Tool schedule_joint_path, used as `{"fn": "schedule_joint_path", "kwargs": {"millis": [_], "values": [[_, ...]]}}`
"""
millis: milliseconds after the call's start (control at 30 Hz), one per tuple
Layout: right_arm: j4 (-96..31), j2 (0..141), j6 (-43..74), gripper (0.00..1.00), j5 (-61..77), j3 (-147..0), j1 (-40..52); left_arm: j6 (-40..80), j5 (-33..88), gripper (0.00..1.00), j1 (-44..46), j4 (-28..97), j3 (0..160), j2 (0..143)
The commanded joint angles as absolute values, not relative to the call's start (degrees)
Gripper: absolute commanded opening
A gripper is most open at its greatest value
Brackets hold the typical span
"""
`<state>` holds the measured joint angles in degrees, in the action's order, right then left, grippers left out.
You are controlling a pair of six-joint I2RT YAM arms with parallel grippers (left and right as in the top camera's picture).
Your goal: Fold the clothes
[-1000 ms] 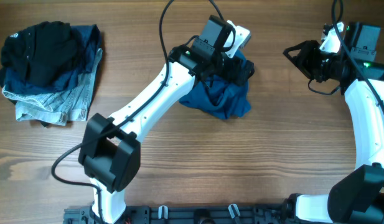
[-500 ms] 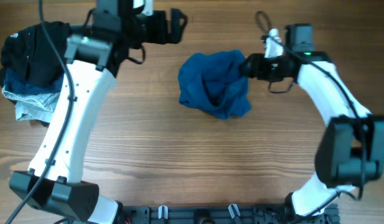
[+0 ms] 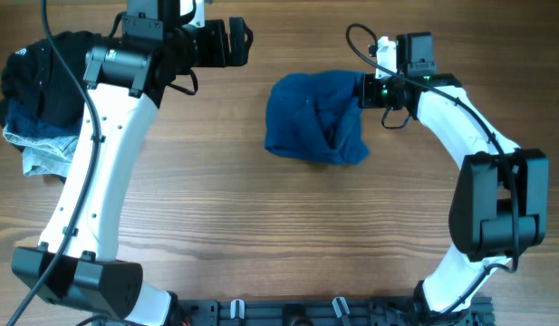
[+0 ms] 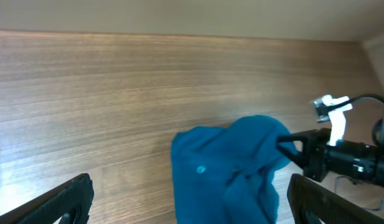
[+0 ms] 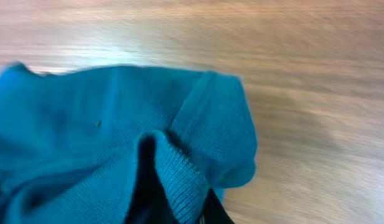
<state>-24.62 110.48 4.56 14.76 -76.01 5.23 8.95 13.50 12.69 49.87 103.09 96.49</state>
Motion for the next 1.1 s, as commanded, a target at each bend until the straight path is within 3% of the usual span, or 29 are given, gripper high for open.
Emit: {"fn": "schedule_joint_path", "kwargs": {"millis": [0, 33, 67, 300, 533, 600, 700, 967, 1000, 1067], "values": [[-27.40, 112.09, 3.73, 0.70, 3.01, -76.69, 3.01, 9.23, 9.56, 1.00, 12.47, 51.42, 102.98, 97.12], [-28.12, 112.01, 4.80, 0.96, 3.55, -76.73, 2.20, 9.23, 8.67, 1.00, 12.47, 52.03, 102.98, 97.30], [-29.17, 111.50, 4.64, 0.99, 5.85, -77.03, 1.65, 9.23, 8.08, 1.00, 12.47, 52.25, 102.98, 97.30], [-38.54, 100.73, -5.04, 1.00, 21.82, -80.05, 1.72, 9.26, 3.68, 1.00, 11.77, 52.45, 102.98, 97.30], [-45.63, 98.83, -18.70, 0.97, 23.18, -78.19, 10.04, 9.28, 3.79, 1.00, 8.34, 53.74, 102.98, 97.30], [-44.62, 99.46, -19.46, 0.93, 22.96, -76.20, 11.53, 9.28, 3.77, 1.00, 7.73, 53.95, 102.98, 97.30], [-41.69, 100.64, -17.69, 0.77, 23.03, -73.01, 13.26, 9.28, 3.77, 1.00, 7.68, 53.87, 102.98, 97.30], [-35.35, 101.73, -14.98, 0.72, 24.05, -67.81, 18.37, 9.28, 3.77, 1.00, 7.70, 53.89, 102.98, 97.30], [-35.11, 102.04, -14.00, 0.59, 24.01, -67.57, 18.52, 9.28, 3.77, 1.00, 7.70, 53.91, 102.98, 97.30], [-34.59, 101.91, -10.94, 0.22, 22.04, -67.61, 18.33, 9.28, 3.77, 1.00, 7.70, 53.95, 102.98, 97.30]]}}
